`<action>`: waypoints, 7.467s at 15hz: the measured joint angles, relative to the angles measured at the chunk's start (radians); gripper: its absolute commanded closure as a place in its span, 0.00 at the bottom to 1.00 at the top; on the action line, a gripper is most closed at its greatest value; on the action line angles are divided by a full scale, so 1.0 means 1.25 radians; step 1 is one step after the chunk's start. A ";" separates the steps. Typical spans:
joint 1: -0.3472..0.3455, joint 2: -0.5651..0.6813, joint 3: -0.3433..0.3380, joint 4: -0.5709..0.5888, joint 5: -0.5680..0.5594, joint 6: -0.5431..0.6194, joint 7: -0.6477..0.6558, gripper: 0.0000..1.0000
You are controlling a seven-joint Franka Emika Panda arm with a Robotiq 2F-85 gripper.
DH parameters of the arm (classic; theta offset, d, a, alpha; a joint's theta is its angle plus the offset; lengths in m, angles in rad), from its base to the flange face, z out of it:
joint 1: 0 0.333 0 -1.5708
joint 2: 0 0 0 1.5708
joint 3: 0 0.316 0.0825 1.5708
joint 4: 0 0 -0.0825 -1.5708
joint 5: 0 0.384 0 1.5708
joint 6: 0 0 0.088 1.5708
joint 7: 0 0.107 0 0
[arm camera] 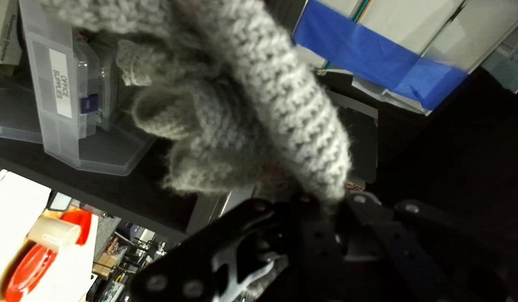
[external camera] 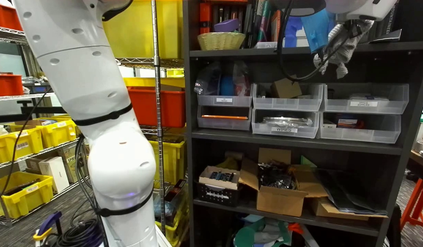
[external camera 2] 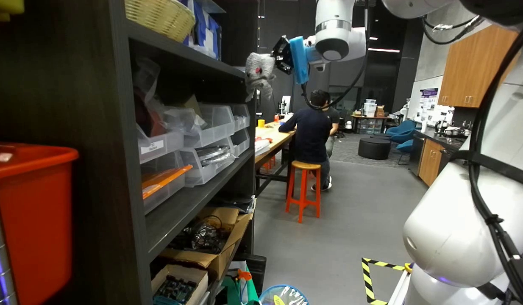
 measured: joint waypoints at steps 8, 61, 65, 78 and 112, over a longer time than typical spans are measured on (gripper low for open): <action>0.036 -0.007 0.048 -0.020 -0.019 -0.016 -0.011 0.97; 0.191 -0.280 0.174 -0.311 -0.391 0.064 -0.148 0.97; 0.191 -0.289 0.165 -0.295 -0.392 0.070 -0.121 0.97; 0.168 -0.128 0.027 -0.066 -0.553 0.046 0.194 0.97; 0.001 0.366 -0.060 0.498 -0.521 -0.136 0.530 0.97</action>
